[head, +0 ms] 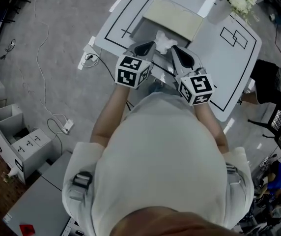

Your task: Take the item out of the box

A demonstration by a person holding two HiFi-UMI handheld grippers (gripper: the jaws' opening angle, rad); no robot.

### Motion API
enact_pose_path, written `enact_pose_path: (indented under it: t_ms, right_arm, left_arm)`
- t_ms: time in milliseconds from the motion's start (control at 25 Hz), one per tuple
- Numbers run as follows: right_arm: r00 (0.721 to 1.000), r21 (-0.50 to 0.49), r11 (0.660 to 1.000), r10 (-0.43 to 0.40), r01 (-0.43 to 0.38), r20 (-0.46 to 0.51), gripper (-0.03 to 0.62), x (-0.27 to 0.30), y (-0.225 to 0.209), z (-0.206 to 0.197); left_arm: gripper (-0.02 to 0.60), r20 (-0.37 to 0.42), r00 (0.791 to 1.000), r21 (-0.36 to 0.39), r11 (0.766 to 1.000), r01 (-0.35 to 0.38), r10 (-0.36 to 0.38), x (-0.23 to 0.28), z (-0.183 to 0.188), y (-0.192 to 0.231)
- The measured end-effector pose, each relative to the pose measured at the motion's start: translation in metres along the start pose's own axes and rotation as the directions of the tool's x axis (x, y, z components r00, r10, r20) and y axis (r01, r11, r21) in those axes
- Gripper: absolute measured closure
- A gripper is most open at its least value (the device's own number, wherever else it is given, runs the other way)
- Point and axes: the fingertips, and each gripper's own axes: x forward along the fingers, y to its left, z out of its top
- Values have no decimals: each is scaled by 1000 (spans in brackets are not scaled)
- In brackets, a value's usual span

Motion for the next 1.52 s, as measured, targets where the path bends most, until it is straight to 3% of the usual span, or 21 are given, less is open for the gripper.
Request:
enact_pose_path:
  t_ms: [400, 600, 680, 760, 1120, 1400, 1520]
  right_arm:
    - [999, 46, 998, -43, 44, -26, 595, 7, -27, -8]
    - [998, 66, 996, -55, 56, -27, 595, 9, -35, -9]
    - [998, 77, 995, -61, 63, -31, 595, 11, -38, -12]
    - [997, 88, 994, -69, 72, -33, 595, 12, -40, -14]
    - [995, 107, 990, -93, 97, -35, 595, 13, -51, -16]
    - [995, 106, 989, -95, 99, -38, 595, 18, -55, -16]
    - [994, 105, 989, -99, 103, -40, 595, 18, -55, -17]
  left_arm:
    - [581, -204, 979, 112, 993, 43, -19, 48, -9, 6]
    - [581, -338, 941, 180, 979, 94, -28, 70, -23, 3]
    - [511, -399, 916, 194, 973, 128, -41, 77, -32, 1]
    - [495, -444, 895, 207, 968, 144, -38, 83, -39, 1]
    - [462, -580, 813, 217, 954, 205, -43, 96, -61, 2]
    - [465, -611, 791, 231, 947, 223, -38, 96, -66, 2]
    - [495, -617, 787, 251, 940, 233, -30, 96, -68, 2]
